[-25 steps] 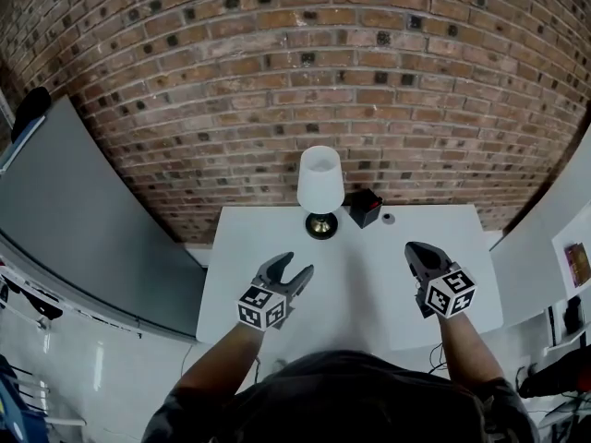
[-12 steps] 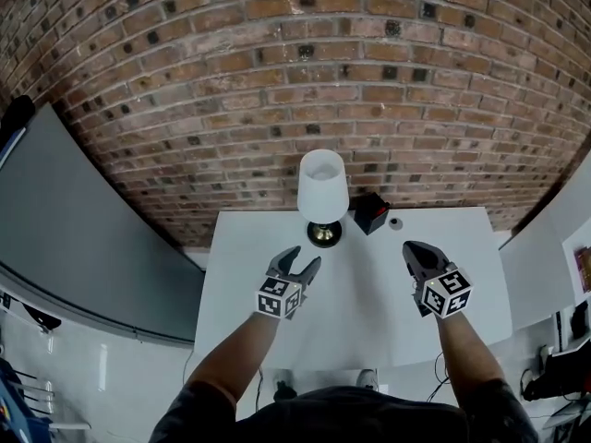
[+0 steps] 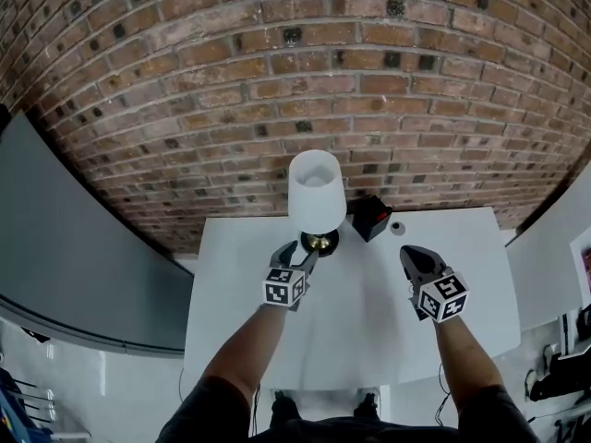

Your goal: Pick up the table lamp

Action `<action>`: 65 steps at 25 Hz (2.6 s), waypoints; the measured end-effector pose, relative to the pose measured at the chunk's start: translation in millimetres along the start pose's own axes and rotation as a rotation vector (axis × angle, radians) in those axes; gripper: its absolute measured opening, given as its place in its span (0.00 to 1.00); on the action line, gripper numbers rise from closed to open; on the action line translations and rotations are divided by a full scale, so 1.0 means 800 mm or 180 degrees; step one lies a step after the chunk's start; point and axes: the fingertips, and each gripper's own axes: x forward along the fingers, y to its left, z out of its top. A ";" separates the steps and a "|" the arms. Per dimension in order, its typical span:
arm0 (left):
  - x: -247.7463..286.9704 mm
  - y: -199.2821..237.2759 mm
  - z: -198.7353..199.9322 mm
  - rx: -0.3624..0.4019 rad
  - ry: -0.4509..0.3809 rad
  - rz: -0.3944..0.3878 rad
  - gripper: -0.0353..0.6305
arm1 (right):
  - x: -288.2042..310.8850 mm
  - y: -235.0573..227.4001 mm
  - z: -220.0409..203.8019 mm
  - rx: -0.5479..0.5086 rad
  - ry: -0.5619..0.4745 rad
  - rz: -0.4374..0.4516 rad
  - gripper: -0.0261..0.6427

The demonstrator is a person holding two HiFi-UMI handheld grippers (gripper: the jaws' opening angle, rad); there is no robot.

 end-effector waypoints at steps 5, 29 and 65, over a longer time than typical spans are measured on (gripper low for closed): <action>0.047 0.015 -0.008 0.0103 0.0009 0.0039 0.41 | 0.015 -0.018 -0.024 0.0045 0.0029 -0.0021 0.03; 0.184 0.015 0.007 0.0154 -0.0091 -0.0017 0.27 | 0.041 -0.041 -0.089 0.0112 0.0188 0.0109 0.03; -0.027 0.013 0.224 0.0384 0.0181 -0.0206 0.25 | 0.022 0.012 0.139 -0.0135 -0.0030 -0.0005 0.03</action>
